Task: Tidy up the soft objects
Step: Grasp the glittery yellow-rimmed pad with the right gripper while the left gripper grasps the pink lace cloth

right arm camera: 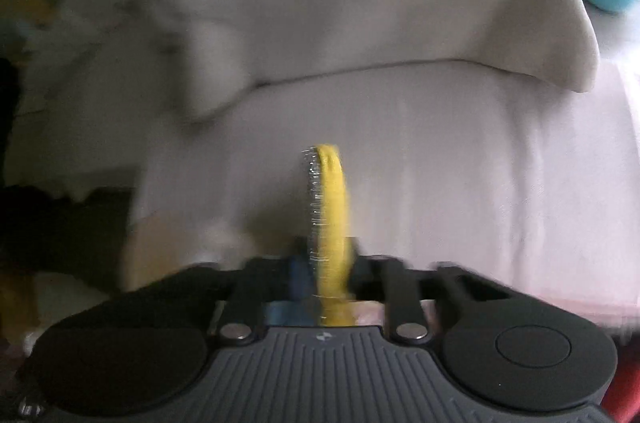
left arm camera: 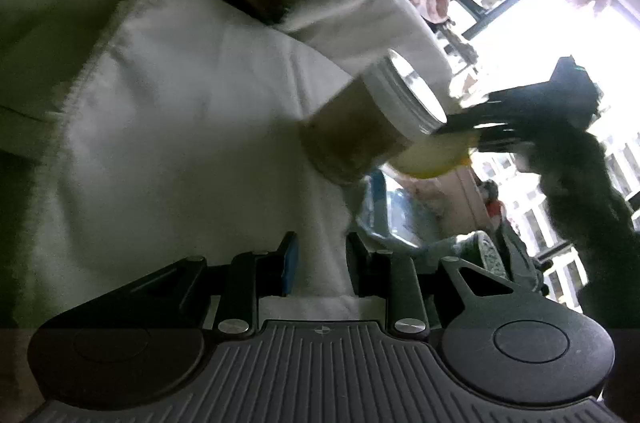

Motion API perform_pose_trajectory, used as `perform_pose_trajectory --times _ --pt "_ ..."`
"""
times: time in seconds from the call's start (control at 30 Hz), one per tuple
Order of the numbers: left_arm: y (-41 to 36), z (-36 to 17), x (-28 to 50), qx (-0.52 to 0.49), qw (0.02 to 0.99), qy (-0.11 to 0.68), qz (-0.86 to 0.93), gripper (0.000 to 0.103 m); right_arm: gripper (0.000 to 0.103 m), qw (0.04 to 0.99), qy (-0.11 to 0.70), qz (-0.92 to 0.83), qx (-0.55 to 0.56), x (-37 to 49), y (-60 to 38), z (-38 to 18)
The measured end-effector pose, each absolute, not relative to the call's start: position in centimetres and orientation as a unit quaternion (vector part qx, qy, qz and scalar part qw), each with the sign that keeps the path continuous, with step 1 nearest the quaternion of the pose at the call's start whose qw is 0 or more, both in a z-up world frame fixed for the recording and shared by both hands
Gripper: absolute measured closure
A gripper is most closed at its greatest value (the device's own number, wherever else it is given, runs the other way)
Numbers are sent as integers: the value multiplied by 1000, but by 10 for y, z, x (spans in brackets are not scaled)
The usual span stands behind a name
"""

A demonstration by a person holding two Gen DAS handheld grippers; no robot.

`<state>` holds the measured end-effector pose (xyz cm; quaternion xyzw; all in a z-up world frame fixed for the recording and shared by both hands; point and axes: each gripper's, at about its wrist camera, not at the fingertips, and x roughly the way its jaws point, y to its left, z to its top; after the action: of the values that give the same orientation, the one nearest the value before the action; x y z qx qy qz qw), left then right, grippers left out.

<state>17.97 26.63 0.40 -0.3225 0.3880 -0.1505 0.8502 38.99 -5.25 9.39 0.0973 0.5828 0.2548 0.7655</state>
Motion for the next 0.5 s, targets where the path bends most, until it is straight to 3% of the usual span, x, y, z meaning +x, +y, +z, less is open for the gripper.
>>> perform_pose_trajectory --times 0.27,0.4,0.5 --pt "212 53 205 -229 865 380 -235 74 89 853 432 290 40 240 -110 179" --pt "160 110 229 -79 884 369 -274 74 89 886 383 263 -6 170 -150 183" --pt "122 127 269 -26 869 406 -283 73 89 892 376 251 -16 135 -175 177"
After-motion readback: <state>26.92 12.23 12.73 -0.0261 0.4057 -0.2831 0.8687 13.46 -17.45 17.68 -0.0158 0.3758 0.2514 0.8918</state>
